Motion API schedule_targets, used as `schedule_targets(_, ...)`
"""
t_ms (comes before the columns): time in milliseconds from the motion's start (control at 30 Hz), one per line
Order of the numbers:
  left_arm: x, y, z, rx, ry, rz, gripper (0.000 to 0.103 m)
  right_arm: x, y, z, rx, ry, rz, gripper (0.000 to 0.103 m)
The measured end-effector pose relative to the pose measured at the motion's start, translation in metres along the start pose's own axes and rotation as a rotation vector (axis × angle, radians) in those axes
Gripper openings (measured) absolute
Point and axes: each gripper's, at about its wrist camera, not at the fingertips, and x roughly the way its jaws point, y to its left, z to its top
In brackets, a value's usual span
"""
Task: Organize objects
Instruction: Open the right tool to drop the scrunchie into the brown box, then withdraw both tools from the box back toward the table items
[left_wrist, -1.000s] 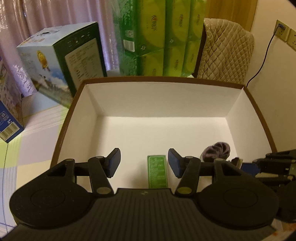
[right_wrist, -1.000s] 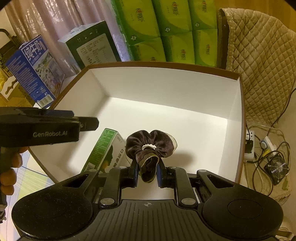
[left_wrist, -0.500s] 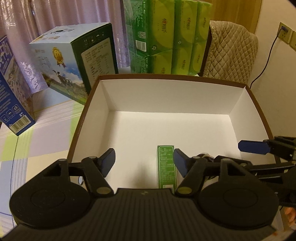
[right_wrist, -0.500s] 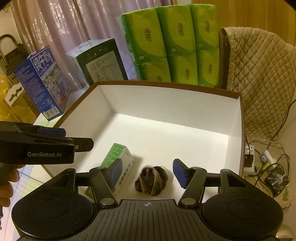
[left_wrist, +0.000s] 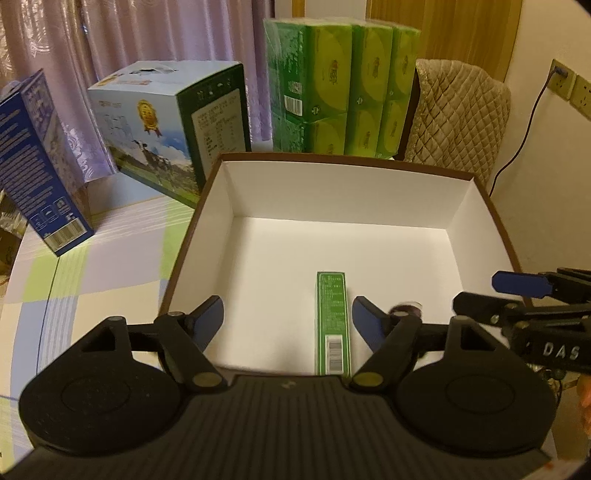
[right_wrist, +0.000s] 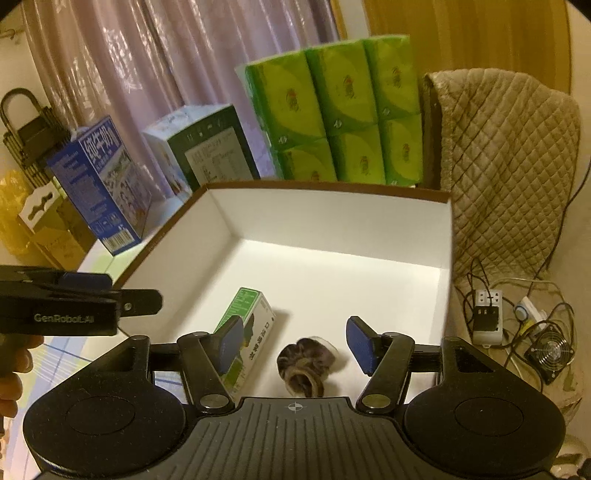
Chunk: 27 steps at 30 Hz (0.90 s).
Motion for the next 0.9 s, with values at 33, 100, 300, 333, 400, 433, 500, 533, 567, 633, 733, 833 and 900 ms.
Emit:
schedule_targets(33, -0.005, 0.002, -0.002, -0.002, -0.002, -0.001, 0.074, -0.006, 0.001, -0.002, 0.002, -0.006, 0.001, 0.059)
schedule_targets(100, -0.016, 0.005, -0.009, -0.006, -0.008, 0.002, 0.074, -0.017, 0.004, -0.008, 0.009, -0.017, 0.002, 0.059)
schedule_targets(300, -0.047, 0.022, -0.035, -0.037, -0.014, -0.001, 0.074, -0.047, 0.016, -0.030, 0.042, -0.026, -0.002, 0.059)
schedule_targets(333, -0.052, 0.025, -0.040, -0.042, -0.017, -0.007, 0.074, -0.051, 0.019, -0.034, 0.047, -0.025, -0.004, 0.059)
schedule_targets(400, -0.062, 0.029, -0.049, -0.046, -0.020, -0.017, 0.074, -0.060, 0.025, -0.044, 0.055, -0.021, -0.008, 0.059)
schedule_targets(433, -0.066, 0.032, -0.054, -0.046, -0.021, -0.021, 0.074, -0.063, 0.028, -0.049, 0.058, -0.019, -0.012, 0.059)
schedule_targets(500, -0.076, 0.037, -0.064, -0.042, -0.021, -0.033, 0.074, -0.070, 0.036, -0.059, 0.068, -0.013, -0.022, 0.059)
schedule_targets(533, -0.080, 0.039, -0.068, -0.040, -0.021, -0.037, 0.074, -0.074, 0.040, -0.064, 0.073, -0.010, -0.028, 0.059)
schedule_targets(567, -0.085, 0.042, -0.073, -0.037, -0.022, -0.042, 0.074, -0.078, 0.044, -0.070, 0.076, -0.008, -0.033, 0.059)
schedule_targets(633, -0.094, 0.048, -0.083, -0.032, -0.027, -0.054, 0.074, -0.084, 0.052, -0.078, 0.085, -0.004, -0.046, 0.059)
schedule_targets(733, -0.107, 0.060, -0.098, -0.030, -0.031, -0.066, 0.074, -0.093, 0.064, -0.093, 0.098, 0.005, -0.057, 0.059)
schedule_targets(833, -0.116, 0.074, -0.114, -0.028, -0.024, -0.066, 0.074, -0.097, 0.076, -0.109, 0.103, 0.022, -0.074, 0.059)
schedule_targets(900, -0.120, 0.082, -0.126, -0.026, -0.012, -0.067, 0.074, -0.098, 0.084, -0.120, 0.110, 0.038, -0.080, 0.059)
